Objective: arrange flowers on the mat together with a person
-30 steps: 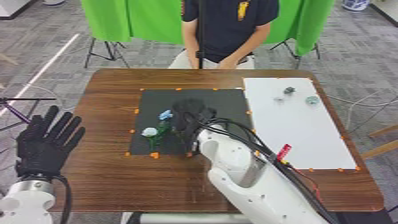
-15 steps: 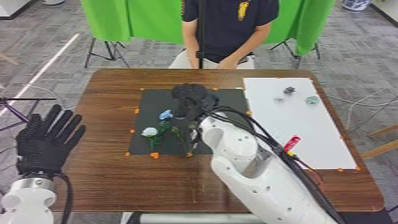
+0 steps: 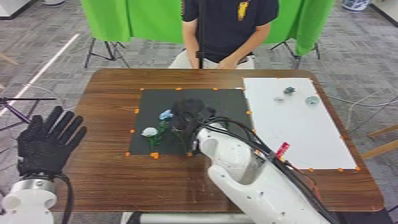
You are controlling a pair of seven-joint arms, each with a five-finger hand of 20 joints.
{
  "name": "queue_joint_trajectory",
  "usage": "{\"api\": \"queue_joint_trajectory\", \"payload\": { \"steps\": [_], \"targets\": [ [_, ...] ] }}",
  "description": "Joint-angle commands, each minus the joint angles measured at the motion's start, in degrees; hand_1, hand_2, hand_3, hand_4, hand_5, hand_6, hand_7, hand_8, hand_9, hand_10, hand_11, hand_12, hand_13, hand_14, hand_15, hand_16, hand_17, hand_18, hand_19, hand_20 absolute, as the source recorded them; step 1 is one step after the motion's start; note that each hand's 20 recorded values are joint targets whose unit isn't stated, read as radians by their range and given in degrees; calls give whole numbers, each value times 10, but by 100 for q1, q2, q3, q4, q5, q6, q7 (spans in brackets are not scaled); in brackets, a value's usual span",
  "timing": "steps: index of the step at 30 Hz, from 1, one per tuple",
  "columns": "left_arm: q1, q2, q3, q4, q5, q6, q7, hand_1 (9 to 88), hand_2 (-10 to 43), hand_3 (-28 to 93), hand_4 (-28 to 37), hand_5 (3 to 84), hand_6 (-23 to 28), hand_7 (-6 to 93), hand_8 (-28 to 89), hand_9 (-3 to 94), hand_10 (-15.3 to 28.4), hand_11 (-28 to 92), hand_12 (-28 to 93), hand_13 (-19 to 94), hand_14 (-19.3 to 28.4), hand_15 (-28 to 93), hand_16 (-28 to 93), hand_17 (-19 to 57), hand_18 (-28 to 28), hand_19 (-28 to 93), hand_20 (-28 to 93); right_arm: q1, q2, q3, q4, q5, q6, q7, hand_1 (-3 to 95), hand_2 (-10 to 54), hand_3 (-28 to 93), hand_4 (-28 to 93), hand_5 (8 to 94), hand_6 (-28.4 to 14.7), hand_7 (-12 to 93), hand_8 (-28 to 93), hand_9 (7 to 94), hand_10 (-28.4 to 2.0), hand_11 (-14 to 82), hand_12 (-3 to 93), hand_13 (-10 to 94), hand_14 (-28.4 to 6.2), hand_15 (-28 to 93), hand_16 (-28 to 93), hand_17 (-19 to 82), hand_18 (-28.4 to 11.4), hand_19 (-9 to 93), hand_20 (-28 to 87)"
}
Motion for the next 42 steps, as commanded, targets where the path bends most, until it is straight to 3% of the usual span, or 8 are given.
{"api": "queue_joint_trajectory", "payload": {
  "steps": [1,9,22,25,26,30,35,42],
  "targets": [
    [134,-25,-23,-23,-67,-80,-6,307,92,722,-283,428,65,86,-88,403,139,172,94,312,147,268,-36,-29,136,284,134,-79,91,-67,237,-212,362,-31,942,-95,-281,61,597,5,637,72,607,-128,411,250,612,-90,633,278,359,-190,822,361],
    [136,-29,-23,-4,-107,-70,7,305,95,721,-283,429,65,86,-87,403,139,173,94,313,147,276,-38,-29,137,284,134,-85,79,49,80,-68,516,47,911,-57,-282,288,658,10,541,49,702,-101,196,427,628,-81,574,379,363,-196,816,371],
    [167,-60,-49,-13,-66,-144,-3,298,102,721,-283,431,66,84,-87,404,140,171,93,312,147,279,-42,-28,136,282,134,-786,356,1466,-1244,2359,1143,90,799,-3,-283,406,623,-27,441,20,623,-152,309,225,596,-115,597,262,340,-200,795,325],
    [196,-91,-74,-14,-74,-141,57,296,103,721,-283,432,66,84,-87,403,140,170,93,312,147,278,-42,-28,136,281,134,-1173,347,2392,-1341,4098,631,-950,380,48,665,-185,601,-44,265,-120,589,-172,226,189,562,-136,543,216,307,-201,743,262],
    [216,-105,-85,-22,-74,-136,58,296,103,721,-283,432,66,84,-87,404,140,170,93,312,147,279,-41,-28,136,281,134,-1311,336,2694,-1408,4619,348,-1079,324,90,732,-238,582,-53,235,-133,569,-185,201,181,540,-150,523,203,283,-208,718,248],
    [284,-135,-143,-53,-84,-123,79,295,104,721,-283,433,67,84,-87,404,140,169,94,312,147,277,-42,-28,136,282,135,-1806,412,3479,-1694,6192,270,-983,248,169,778,-230,521,-70,190,-122,500,-203,168,173,446,-175,473,170,205,-211,623,202],
    [399,-109,-194,-92,-156,-117,236,293,106,723,-283,433,67,83,-86,404,140,169,94,312,147,278,-42,-28,136,281,135,-2292,628,4264,-1833,6972,404,-1022,270,169,858,-171,515,-67,196,-121,494,-197,167,171,438,-168,455,161,184,-206,587,184],
    [341,-149,-204,-75,-68,-140,166,293,107,722,-283,433,66,84,-86,404,140,168,94,313,146,277,-42,-29,136,282,136,-3064,909,5113,-1938,7218,1109,-1167,255,150,837,-184,519,-67,206,-127,497,-197,170,171,430,-166,428,156,171,-199,548,171]
  ]
}}
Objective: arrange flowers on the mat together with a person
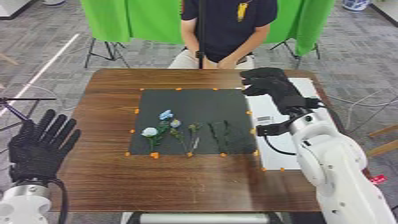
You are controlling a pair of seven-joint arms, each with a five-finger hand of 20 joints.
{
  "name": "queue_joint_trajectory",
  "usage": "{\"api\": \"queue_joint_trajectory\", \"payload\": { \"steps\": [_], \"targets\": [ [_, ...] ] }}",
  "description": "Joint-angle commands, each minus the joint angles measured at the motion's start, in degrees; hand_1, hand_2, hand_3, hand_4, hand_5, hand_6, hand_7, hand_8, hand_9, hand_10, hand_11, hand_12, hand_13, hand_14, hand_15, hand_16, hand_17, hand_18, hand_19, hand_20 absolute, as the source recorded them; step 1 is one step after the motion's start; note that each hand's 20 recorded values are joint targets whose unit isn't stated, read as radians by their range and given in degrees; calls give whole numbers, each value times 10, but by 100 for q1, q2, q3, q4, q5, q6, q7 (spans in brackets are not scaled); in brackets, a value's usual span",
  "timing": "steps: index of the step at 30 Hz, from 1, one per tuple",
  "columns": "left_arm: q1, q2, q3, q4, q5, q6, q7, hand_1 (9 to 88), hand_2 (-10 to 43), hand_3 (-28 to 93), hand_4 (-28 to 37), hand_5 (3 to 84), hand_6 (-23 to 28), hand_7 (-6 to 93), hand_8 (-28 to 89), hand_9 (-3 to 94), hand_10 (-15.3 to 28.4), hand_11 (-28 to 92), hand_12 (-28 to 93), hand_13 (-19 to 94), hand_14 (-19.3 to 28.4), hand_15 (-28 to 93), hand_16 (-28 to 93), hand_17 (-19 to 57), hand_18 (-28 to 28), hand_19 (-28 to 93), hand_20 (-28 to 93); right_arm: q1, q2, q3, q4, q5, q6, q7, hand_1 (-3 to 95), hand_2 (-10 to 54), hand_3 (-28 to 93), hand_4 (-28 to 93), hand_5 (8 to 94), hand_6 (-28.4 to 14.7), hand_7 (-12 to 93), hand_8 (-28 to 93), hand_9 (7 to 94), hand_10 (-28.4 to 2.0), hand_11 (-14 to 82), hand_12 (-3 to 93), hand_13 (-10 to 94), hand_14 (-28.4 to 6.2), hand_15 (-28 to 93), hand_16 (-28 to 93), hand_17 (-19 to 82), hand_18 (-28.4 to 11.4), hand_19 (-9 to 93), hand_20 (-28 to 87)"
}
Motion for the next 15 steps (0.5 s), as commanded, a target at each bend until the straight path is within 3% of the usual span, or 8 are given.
{"api": "queue_joint_trajectory", "payload": {
  "steps": [1,8,15],
  "targets": [
    [51,-88,-19,-2,34,-64,-19,293,107,722,-283,433,66,84,-87,404,140,168,94,313,146,276,-42,-29,136,282,136,-962,378,962,-72,942,743,-292,254,146,836,-186,519,-67,206,-127,496,-197,169,171,425,-165,417,153,170,-198,539,167],
    [19,-77,-19,10,40,-92,13,285,108,723,-283,431,66,81,-87,403,142,166,94,313,144,268,-43,-28,136,280,135,-1730,368,1433,-281,938,1403,-511,238,60,830,-213,464,-70,202,-129,386,-198,117,157,307,-158,259,123,137,-168,447,126],
    [38,-67,-12,-14,69,-119,36,281,108,724,-283,431,66,80,-86,403,141,165,94,312,144,265,-40,-30,137,282,136,-2000,279,1679,-428,872,1462,-459,239,50,822,-219,450,-69,210,-131,366,-198,113,154,284,-157,248,125,122,-163,434,124]
  ]
}}
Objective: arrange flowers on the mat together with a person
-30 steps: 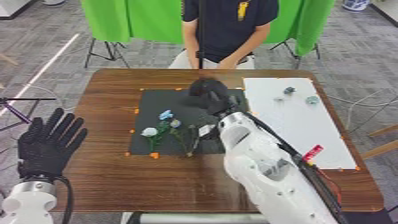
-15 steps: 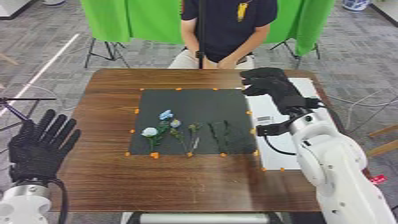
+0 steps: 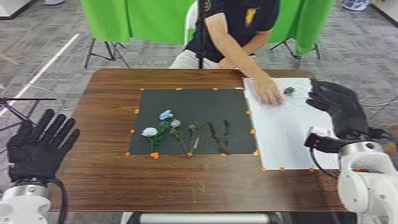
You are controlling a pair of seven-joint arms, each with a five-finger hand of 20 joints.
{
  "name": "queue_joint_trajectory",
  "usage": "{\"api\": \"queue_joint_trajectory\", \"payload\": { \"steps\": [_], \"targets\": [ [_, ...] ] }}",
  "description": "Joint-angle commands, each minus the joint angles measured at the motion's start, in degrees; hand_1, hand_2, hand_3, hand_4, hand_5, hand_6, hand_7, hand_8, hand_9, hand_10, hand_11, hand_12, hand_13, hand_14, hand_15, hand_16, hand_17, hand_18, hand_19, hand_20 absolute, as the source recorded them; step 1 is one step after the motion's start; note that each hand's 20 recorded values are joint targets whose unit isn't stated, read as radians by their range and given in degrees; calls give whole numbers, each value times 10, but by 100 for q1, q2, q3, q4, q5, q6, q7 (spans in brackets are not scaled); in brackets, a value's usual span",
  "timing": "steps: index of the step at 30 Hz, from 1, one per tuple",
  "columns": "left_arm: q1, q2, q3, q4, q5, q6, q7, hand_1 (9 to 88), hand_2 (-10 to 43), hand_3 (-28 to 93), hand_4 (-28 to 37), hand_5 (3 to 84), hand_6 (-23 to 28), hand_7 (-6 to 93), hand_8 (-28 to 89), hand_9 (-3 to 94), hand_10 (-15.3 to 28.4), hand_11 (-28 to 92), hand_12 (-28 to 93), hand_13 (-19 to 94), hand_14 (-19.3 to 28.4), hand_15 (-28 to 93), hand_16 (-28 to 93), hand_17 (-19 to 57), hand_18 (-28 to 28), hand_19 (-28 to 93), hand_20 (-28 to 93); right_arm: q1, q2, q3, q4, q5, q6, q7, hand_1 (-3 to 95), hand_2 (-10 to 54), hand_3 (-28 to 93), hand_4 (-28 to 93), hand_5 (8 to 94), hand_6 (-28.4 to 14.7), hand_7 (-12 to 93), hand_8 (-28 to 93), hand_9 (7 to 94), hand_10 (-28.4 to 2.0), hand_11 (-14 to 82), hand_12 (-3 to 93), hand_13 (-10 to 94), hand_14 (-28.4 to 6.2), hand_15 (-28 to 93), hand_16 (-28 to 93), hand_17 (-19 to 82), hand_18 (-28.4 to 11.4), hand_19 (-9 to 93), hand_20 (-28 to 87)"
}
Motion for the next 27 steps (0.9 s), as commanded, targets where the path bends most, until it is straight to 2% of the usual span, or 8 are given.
{"api": "queue_joint_trajectory", "payload": {
  "steps": [1,4,11,16,18,23,27],
  "targets": [
    [19,-40,10,-5,47,-93,7,281,108,724,-283,431,67,80,-86,403,141,165,94,312,144,265,-40,-30,137,282,136,-393,-114,261,-162,-162,-91,10,241,50,821,-219,450,-69,211,-131,367,-198,113,154,285,-158,250,126,122,-163,435,125],
    [28,-37,14,-12,73,-144,-8,280,108,725,-283,432,67,79,-86,402,141,165,95,312,144,263,-39,-30,136,281,136,-438,-177,281,-216,-257,-109,4,251,45,819,-220,447,-69,214,-132,366,-199,117,154,289,-159,255,128,120,-166,441,128],
    [8,-58,34,-8,72,-105,-5,281,108,723,-283,430,66,79,-85,402,141,164,95,312,144,262,-38,-30,136,280,136,-474,-396,495,-273,-361,-619,87,265,28,816,-221,418,-68,230,-140,347,-197,120,154,286,-160,261,129,117,-169,449,128],
    [25,-65,30,-14,54,-81,8,280,109,723,-283,431,66,79,-85,403,141,164,95,312,144,262,-38,-30,136,279,136,-698,-421,511,-504,-405,-541,85,268,25,816,-222,417,-68,231,-142,346,-198,119,153,284,-162,263,131,114,-172,453,129],
    [24,-63,21,-19,44,-68,23,280,110,722,-283,431,66,79,-85,403,141,164,95,312,144,262,-38,-30,136,279,136,-719,-476,591,-547,-416,-641,97,269,22,816,-222,417,-68,231,-142,345,-198,120,154,284,-162,265,132,114,-172,454,129],
    [-1,-56,52,1,57,-86,-58,280,110,723,-283,431,66,79,-85,403,142,165,95,312,144,263,-37,-30,137,279,137,-802,-591,847,-642,-514,-809,104,271,21,815,-222,416,-69,230,-142,345,-198,121,154,284,-162,267,131,114,-173,454,127],
    [9,-50,32,0,49,-84,-29,280,110,724,-283,431,66,79,-85,403,142,164,95,313,145,263,-37,-30,136,278,137,-839,-723,1079,-706,-664,-1086,95,274,17,815,-223,416,-69,230,-141,345,-198,122,154,284,-162,268,130,114,-173,454,125]
  ]
}}
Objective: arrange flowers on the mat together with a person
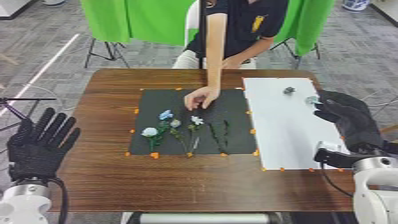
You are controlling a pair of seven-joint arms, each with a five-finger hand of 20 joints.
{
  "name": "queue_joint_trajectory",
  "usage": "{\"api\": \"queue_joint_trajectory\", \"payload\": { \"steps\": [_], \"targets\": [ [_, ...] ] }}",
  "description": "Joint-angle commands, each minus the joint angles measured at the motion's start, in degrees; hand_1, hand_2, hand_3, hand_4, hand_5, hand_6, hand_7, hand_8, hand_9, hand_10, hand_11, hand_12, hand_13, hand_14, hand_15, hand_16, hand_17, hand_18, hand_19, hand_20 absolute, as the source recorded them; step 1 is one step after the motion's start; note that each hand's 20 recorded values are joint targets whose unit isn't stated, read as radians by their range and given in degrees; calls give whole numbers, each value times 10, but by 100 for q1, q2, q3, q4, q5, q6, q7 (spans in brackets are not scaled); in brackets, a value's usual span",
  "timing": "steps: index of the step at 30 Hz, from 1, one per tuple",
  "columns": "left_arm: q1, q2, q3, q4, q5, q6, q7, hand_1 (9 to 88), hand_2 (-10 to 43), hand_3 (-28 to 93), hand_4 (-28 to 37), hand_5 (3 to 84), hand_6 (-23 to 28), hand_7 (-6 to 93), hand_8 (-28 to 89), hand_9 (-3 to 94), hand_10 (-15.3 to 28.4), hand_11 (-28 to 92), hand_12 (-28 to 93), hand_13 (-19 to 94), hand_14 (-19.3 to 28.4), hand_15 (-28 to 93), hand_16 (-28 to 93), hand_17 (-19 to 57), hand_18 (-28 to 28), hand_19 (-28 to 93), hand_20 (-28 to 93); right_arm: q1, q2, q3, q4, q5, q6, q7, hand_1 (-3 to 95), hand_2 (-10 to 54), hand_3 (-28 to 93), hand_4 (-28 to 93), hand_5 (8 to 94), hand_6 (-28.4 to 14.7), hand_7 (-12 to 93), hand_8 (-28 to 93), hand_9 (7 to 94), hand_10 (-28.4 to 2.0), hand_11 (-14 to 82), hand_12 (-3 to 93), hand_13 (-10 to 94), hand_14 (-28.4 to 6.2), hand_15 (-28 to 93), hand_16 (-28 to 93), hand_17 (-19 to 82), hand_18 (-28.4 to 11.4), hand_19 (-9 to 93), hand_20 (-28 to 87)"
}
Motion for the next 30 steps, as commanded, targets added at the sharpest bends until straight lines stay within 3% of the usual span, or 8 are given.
{"api": "queue_joint_trajectory", "payload": {
  "steps": [1,2,6,8,13,23,28,30],
  "targets": [
    [45,-40,5,1,24,-41,-32,279,109,725,-283,432,67,79,-85,403,142,164,95,313,145,263,-38,-29,136,278,137,-154,-265,437,-133,-333,-424,-15,274,17,816,-223,415,-69,230,-141,345,-198,122,154,284,-162,268,129,114,-173,454,125],
    [41,-37,3,4,31,-48,-33,279,109,725,-283,432,67,79,-85,403,141,164,95,313,145,263,-38,-29,136,278,137,-41,59,-13,294,-411,21,-306,274,17,816,-223,415,-69,229,-141,345,-198,121,154,284,-162,267,129,114,-173,454,124],
    [29,-22,18,1,35,-48,-27,279,109,723,-283,432,67,79,-85,403,141,164,95,313,145,263,-38,-30,137,278,137,2,58,126,351,-999,-224,-409,275,11,816,-221,411,-69,226,-140,342,-198,120,154,280,-162,264,127,113,-172,451,121],
    [1,-16,26,16,46,-47,-49,280,109,723,-283,432,66,79,-85,403,141,164,95,312,145,262,-38,-30,136,278,137,563,564,-674,685,-1494,392,-150,278,5,814,-221,407,-68,225,-139,339,-198,118,155,277,-162,262,127,113,-171,446,119],
    [24,-17,24,9,43,-36,-47,279,110,722,-283,432,67,77,-85,403,142,163,95,313,145,262,-37,-30,136,278,137,1159,915,-937,1175,-2840,78,-130,282,-16,811,-219,384,-66,219,-136,322,-193,108,156,256,-160,247,127,99,-171,450,116],
    [85,-44,47,-22,40,-46,-9,279,112,722,-283,432,67,77,-85,403,142,164,95,313,144,262,-38,-29,136,278,137,2135,1278,-1496,1865,-5183,725,288,288,-31,811,-219,361,-64,220,-133,299,-187,99,160,213,-154,232,124,89,-153,481,115],
    [124,-78,56,-30,-17,-11,18,279,112,722,-283,432,67,78,-85,404,142,164,96,312,145,263,-38,-30,136,277,137,2773,1414,-1818,2451,-5980,-31,711,282,-45,810,-220,348,-59,206,-132,287,-186,87,155,186,-154,223,116,78,-150,476,106],
    [106,-56,52,-28,55,-62,-4,279,112,722,-283,432,66,77,-85,404,141,163,95,313,144,263,-38,-30,136,278,137,3034,1465,-1956,2704,-6068,-226,964,279,-53,810,-219,344,-58,200,-127,278,-185,79,155,175,-156,218,114,71,-153,473,101]
  ]
}}
